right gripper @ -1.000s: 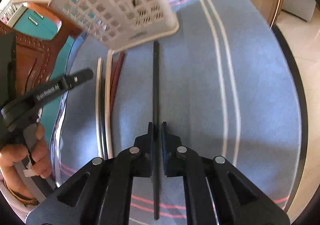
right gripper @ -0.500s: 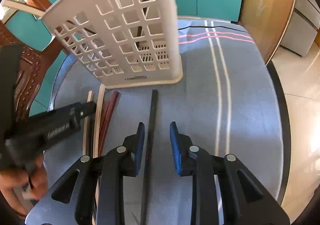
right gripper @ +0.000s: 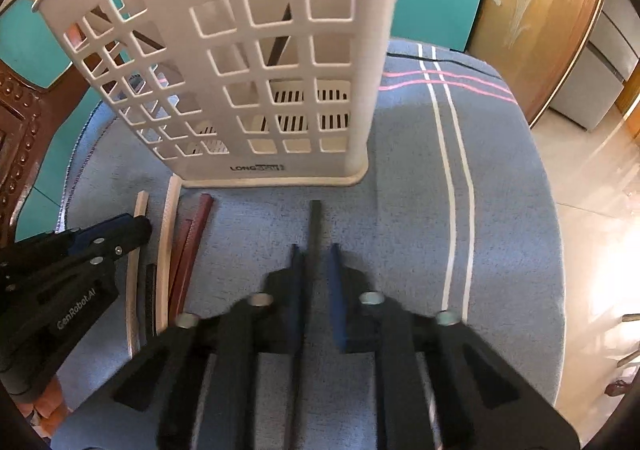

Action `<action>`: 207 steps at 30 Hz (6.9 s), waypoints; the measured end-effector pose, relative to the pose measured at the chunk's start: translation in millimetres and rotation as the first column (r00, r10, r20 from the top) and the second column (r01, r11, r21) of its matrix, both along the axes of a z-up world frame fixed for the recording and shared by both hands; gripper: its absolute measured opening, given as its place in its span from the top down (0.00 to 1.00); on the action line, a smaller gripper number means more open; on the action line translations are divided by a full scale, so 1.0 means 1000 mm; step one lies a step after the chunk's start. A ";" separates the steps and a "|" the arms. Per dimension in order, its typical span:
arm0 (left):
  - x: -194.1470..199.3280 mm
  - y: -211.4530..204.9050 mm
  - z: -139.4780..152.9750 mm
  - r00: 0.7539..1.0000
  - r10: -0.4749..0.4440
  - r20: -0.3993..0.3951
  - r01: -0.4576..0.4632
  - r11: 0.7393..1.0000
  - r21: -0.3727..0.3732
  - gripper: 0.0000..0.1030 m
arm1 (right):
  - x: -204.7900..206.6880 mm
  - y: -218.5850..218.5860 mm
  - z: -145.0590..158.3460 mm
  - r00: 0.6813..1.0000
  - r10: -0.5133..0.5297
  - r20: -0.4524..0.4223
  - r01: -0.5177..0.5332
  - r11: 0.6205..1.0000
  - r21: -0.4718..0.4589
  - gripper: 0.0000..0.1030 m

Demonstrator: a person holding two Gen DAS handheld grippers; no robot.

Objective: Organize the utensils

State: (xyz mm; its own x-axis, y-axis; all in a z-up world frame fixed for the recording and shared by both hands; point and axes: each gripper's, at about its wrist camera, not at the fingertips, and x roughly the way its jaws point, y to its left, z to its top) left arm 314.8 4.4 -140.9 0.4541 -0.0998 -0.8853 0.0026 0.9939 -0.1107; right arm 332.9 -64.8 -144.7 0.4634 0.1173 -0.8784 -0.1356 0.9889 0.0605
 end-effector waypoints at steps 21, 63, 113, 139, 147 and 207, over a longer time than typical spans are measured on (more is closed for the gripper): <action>-0.036 -0.008 0.000 1.000 -0.010 0.000 0.010 0.990 0.142 0.90 | -0.029 -0.035 -0.005 1.000 0.003 -0.009 -0.003 1.000 -0.011 0.92; -0.052 -0.008 0.004 0.999 -0.038 -0.004 0.038 0.986 0.165 0.68 | -0.052 -0.030 0.000 0.999 -0.006 -0.037 0.005 1.000 -0.029 0.71; -0.149 0.008 0.223 0.831 -0.076 0.552 0.111 0.993 -0.031 0.93 | -0.136 -0.092 0.192 0.917 0.010 0.400 -0.145 0.940 0.309 0.93; -0.055 0.014 0.231 0.750 0.122 0.650 -0.044 0.990 -0.134 0.93 | -0.066 -0.091 0.231 0.758 -0.237 0.608 0.009 0.936 0.352 0.93; -0.052 0.003 0.223 0.773 0.104 0.626 -0.044 0.993 -0.110 0.93 | -0.061 -0.082 0.219 0.782 -0.176 0.598 -0.011 0.955 0.296 0.93; -0.099 0.004 0.085 0.973 0.052 0.224 -0.056 0.998 0.011 0.49 | -0.101 -0.082 0.029 0.998 -0.053 -0.042 0.062 0.972 0.225 0.79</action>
